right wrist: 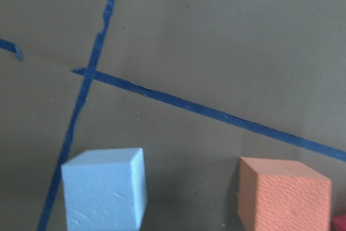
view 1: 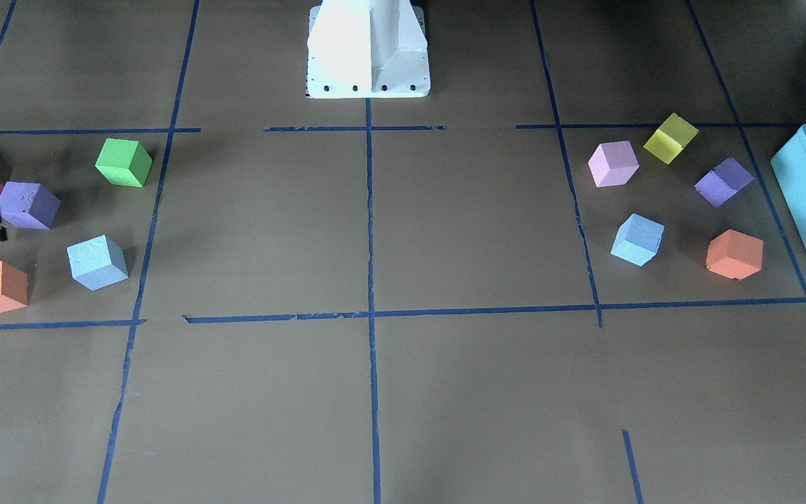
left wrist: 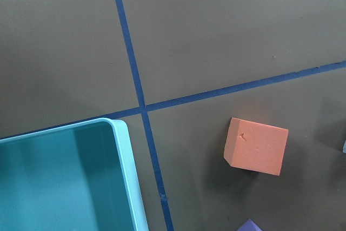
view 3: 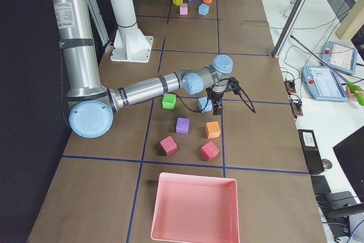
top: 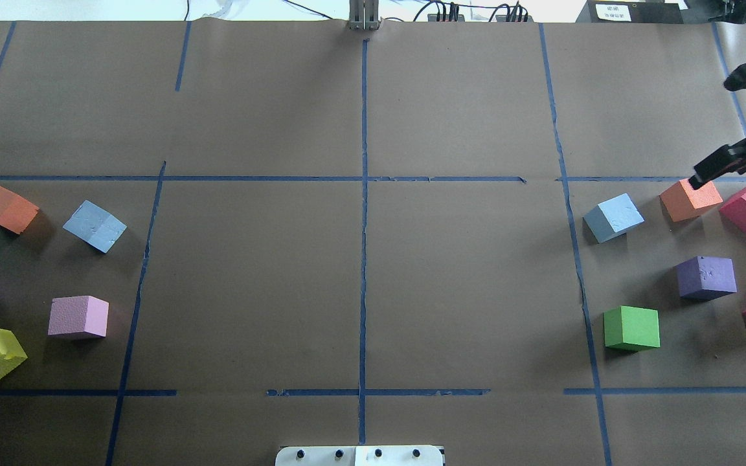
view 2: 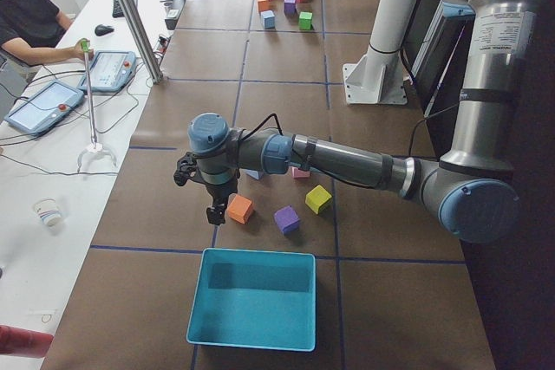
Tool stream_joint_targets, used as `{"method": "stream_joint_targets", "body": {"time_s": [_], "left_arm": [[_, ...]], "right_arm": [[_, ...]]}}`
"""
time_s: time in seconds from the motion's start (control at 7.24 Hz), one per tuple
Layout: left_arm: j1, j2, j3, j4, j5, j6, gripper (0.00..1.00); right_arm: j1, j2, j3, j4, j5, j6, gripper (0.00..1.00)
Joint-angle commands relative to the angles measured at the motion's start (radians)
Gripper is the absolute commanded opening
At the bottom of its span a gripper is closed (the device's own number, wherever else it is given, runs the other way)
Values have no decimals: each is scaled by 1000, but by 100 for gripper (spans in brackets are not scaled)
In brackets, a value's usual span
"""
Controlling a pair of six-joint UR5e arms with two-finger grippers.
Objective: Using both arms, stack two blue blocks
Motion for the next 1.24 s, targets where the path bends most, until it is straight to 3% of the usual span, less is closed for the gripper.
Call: {"method": "stream_joint_targets", "body": {"time_s": [0.0,0.41,1.11], "left_arm": [[0,-1,0,0,1,-1,100],[0,-1,0,0,-1,1,100],[0,-6,-3,0,-1,-5,100]], "right_arm": [[-81,34,-2,85,-35,136,99],[-143,34,-27,82,-119,139,99],[-198,43,-76,82,-121,145,99]]}}
